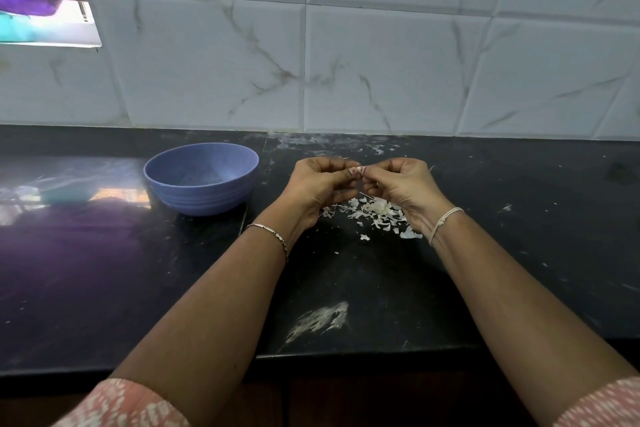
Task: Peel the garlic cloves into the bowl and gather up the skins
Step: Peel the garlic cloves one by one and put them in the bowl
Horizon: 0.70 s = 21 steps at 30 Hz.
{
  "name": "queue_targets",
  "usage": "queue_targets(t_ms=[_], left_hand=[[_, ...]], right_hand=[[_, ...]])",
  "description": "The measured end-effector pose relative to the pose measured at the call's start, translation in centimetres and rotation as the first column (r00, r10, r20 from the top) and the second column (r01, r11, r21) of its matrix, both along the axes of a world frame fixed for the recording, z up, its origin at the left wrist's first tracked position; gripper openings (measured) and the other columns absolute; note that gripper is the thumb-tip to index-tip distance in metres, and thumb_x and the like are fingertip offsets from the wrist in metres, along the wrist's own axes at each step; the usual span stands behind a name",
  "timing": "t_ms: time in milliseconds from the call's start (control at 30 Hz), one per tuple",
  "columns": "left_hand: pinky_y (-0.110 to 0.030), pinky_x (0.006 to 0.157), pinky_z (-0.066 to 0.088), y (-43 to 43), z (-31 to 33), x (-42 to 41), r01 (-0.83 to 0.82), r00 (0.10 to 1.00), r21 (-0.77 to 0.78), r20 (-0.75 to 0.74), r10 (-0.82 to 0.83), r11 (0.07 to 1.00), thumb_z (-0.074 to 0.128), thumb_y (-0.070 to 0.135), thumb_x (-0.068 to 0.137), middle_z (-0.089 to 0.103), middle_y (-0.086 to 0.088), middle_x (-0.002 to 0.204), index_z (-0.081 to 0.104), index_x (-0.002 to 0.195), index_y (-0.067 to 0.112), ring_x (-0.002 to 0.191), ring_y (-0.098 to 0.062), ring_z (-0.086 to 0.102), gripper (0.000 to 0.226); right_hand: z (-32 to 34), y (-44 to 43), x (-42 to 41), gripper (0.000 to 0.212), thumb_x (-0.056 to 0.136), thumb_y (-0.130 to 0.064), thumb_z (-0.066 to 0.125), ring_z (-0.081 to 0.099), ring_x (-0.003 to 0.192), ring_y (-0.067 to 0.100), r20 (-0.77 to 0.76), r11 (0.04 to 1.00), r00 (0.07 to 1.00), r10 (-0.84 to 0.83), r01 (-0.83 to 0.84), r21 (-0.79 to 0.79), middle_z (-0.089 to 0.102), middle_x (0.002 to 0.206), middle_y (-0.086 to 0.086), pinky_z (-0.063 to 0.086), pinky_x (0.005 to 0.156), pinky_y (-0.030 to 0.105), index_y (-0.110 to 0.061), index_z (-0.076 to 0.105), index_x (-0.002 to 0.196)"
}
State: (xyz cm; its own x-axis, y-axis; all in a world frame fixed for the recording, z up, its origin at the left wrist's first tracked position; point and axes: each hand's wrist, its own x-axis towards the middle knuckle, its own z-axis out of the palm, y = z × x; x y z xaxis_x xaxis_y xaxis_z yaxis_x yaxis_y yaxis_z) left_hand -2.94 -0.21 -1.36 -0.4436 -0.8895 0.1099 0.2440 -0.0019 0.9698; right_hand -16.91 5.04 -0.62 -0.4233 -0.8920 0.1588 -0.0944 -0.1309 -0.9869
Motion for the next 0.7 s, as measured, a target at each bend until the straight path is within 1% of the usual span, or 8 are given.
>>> queue_targets(t_ms=[133, 200, 333, 433, 500, 533, 600, 700], left_hand=[[-0.021, 0.059, 0.058, 0.1, -0.1, -0.1, 0.016, 1.0, -0.024, 0.01, -0.015, 1.0, 0.066, -0.003, 0.088, 0.071, -0.003, 0.072, 0.069, 0.09, 0.002, 0.065, -0.009, 0.07, 0.006], [-0.021, 0.059, 0.058, 0.1, -0.1, -0.1, 0.011, 1.0, -0.034, 0.02, -0.01, 0.999, 0.066, -0.002, 0.088, 0.07, -0.004, 0.075, 0.07, 0.09, 0.002, 0.065, -0.008, 0.069, 0.005], [-0.027, 0.061, 0.06, 0.0, -0.2, -0.3, -0.069, 0.995, -0.068, 0.063, 0.073, 0.995, 0.069, 0.004, 0.089, 0.068, -0.01, 0.082, 0.07, 0.09, 0.004, 0.067, -0.012, 0.066, 0.002], [-0.037, 0.067, 0.062, -0.3, -0.4, -0.6, -0.156, 0.971, -0.172, 0.153, 0.183, 0.973, 0.069, 0.008, 0.089, 0.07, -0.013, 0.085, 0.07, 0.092, 0.006, 0.069, -0.019, 0.067, 0.003], [-0.04, 0.066, 0.062, -0.3, -0.4, -0.8, -0.196, 0.941, -0.281, 0.214, 0.261, 0.939, 0.067, 0.01, 0.09, 0.07, -0.009, 0.08, 0.07, 0.089, 0.008, 0.064, -0.02, 0.067, 0.003], [-0.04, 0.064, 0.062, -0.2, -0.4, -0.9, -0.204, 0.93, -0.318, 0.233, 0.285, 0.926, 0.066, 0.011, 0.091, 0.069, -0.006, 0.077, 0.069, 0.09, 0.008, 0.061, -0.019, 0.066, 0.005], [-0.034, 0.057, 0.061, -0.1, -0.4, -1.1, -0.199, 0.916, -0.361, 0.262, 0.304, 0.911, 0.062, 0.01, 0.092, 0.065, -0.003, 0.075, 0.068, 0.093, 0.005, 0.058, -0.018, 0.064, 0.008], [-0.031, 0.054, 0.06, 0.0, -0.4, -1.0, -0.175, 0.91, -0.381, 0.289, 0.297, 0.908, 0.059, 0.009, 0.094, 0.06, 0.0, 0.075, 0.065, 0.094, 0.005, 0.054, -0.015, 0.061, 0.007]], right_hand=[[0.0, 0.1, 0.1, 0.012, 0.079, -0.005, 0.078, 0.063, 0.06, 0.014, -0.015, 1.0, 1.0, -0.009, 0.009, 0.0, 0.067, 0.064, 0.008, 0.056, 0.065, 0.022, 0.001, 0.068, 0.076], [0.0, 0.1, 0.0, 0.011, 0.079, -0.006, 0.077, 0.064, 0.063, 0.015, -0.02, 1.0, 1.0, 0.001, -0.001, 0.002, 0.067, 0.066, 0.008, 0.057, 0.068, 0.023, 0.0, 0.069, 0.077], [0.2, 0.3, -0.1, 0.005, 0.082, -0.004, 0.075, 0.065, 0.066, 0.013, -0.028, 0.998, 0.998, 0.056, -0.056, 0.003, 0.069, 0.071, 0.008, 0.057, 0.07, 0.023, -0.001, 0.071, 0.082], [0.2, 0.3, 0.0, 0.005, 0.08, -0.003, 0.076, 0.067, 0.065, 0.012, -0.045, 0.999, 0.998, 0.052, -0.053, -0.01, 0.07, 0.072, 0.008, 0.058, 0.072, 0.024, -0.002, 0.072, 0.083], [0.2, 0.3, -0.1, 0.005, 0.08, -0.003, 0.076, 0.067, 0.065, 0.011, -0.053, 0.999, 0.998, 0.036, -0.037, -0.021, 0.071, 0.073, 0.007, 0.059, 0.068, 0.021, -0.002, 0.073, 0.084], [0.2, 0.3, -0.1, 0.006, 0.08, -0.003, 0.076, 0.067, 0.065, 0.011, -0.062, 0.999, 0.998, 0.032, -0.034, -0.026, 0.071, 0.074, 0.008, 0.057, 0.066, 0.02, -0.002, 0.073, 0.085], [0.1, 0.3, -0.1, 0.009, 0.081, -0.004, 0.075, 0.066, 0.066, 0.011, -0.084, 0.999, 0.996, 0.034, -0.037, -0.037, 0.071, 0.076, 0.009, 0.056, 0.064, 0.019, 0.0, 0.073, 0.089], [0.0, 0.2, -0.1, 0.012, 0.083, -0.004, 0.074, 0.066, 0.07, 0.012, -0.104, 0.998, 0.994, 0.04, -0.046, -0.053, 0.071, 0.08, 0.011, 0.058, 0.07, 0.021, 0.002, 0.072, 0.093]])
